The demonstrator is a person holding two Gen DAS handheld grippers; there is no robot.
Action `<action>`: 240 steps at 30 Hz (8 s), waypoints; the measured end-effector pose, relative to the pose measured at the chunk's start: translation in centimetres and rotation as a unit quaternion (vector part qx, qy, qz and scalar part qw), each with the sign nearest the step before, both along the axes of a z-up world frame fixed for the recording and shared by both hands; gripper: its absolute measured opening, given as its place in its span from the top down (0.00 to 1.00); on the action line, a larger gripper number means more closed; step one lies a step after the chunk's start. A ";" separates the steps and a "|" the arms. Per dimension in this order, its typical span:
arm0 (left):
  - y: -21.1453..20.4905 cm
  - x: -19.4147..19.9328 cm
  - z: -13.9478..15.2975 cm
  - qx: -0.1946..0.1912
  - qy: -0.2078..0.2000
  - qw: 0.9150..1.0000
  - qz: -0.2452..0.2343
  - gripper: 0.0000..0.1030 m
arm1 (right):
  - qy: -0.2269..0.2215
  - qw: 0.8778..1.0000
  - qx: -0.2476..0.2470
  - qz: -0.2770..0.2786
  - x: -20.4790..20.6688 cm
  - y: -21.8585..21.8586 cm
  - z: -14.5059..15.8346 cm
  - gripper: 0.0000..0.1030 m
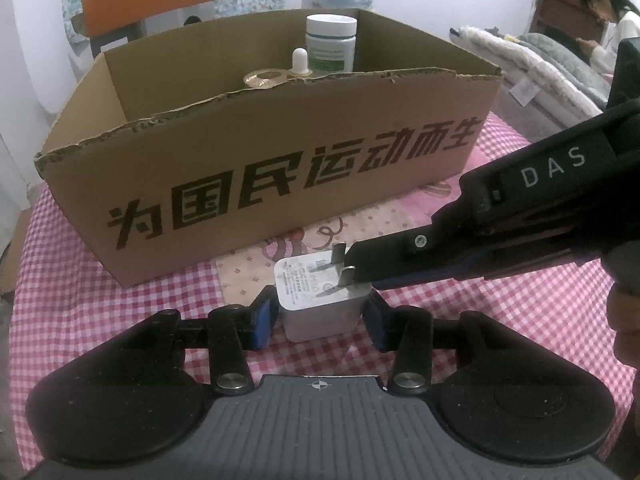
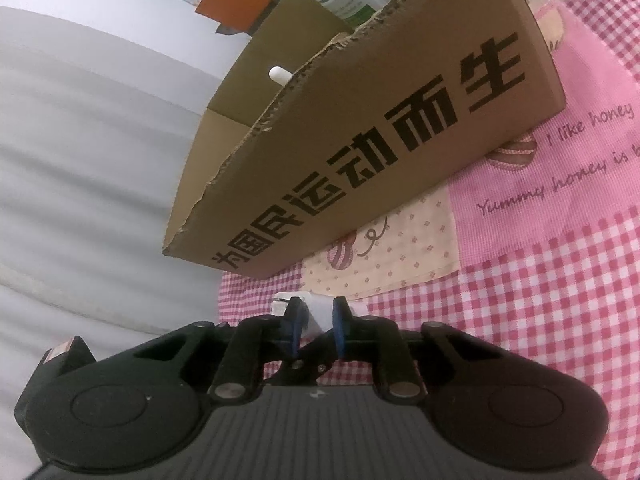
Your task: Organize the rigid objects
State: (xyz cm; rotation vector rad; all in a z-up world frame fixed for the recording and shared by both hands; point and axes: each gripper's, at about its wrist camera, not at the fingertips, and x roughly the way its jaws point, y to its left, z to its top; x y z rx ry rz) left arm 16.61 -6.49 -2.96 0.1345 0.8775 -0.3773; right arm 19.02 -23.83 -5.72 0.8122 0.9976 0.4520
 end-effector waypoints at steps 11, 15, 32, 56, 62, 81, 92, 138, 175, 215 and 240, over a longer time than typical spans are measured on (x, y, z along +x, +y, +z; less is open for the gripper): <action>0.1 -0.5 0.4 -0.008 0.008 1.000 0.004 0.57 | 0.000 1.000 -0.005 0.001 -0.4 0.0 0.6 0.84; 0.1 -0.9 0.6 -0.006 0.007 1.000 0.006 0.57 | -0.001 1.000 -0.002 0.002 -0.6 0.0 0.7 0.84; -1.1 -3.3 4.0 0.004 -0.034 0.999 0.003 0.57 | -0.045 0.999 0.001 0.002 -3.0 -1.1 3.9 0.84; -5.0 4.6 12.9 -0.047 -0.073 0.996 -0.021 0.57 | -0.160 0.986 -0.036 -0.018 2.6 -5.2 14.8 0.84; -6.4 8.8 10.4 -0.054 -0.023 0.998 -0.020 0.57 | -0.125 0.991 -0.053 -0.021 6.9 -6.7 12.8 0.84; -8.1 13.4 5.4 -0.034 0.067 0.997 -0.010 0.56 | -0.090 0.989 -0.114 -0.002 11.4 -8.0 9.0 0.83; -8.8 12.5 6.0 -0.025 0.045 0.999 -0.017 0.54 | -0.109 0.986 -0.129 -0.006 11.1 -8.2 9.5 0.83; 0.4 4.2 9.3 0.056 -0.094 0.991 0.075 0.35 | -0.122 0.959 -0.249 0.053 6.1 -2.3 11.4 0.80; 2.4 1.2 11.1 0.041 -0.097 0.980 0.166 0.00 | -0.162 0.916 -0.358 -0.078 -1.4 -0.1 12.1 0.00; 4.0 2.5 11.2 0.030 -0.056 0.975 0.211 0.00 | -0.167 0.899 -0.403 -0.042 1.4 3.1 13.4 0.00; 3.7 2.6 11.2 0.037 -0.053 0.976 0.210 0.00 | -0.146 0.908 -0.389 -0.044 1.8 2.2 12.6 0.00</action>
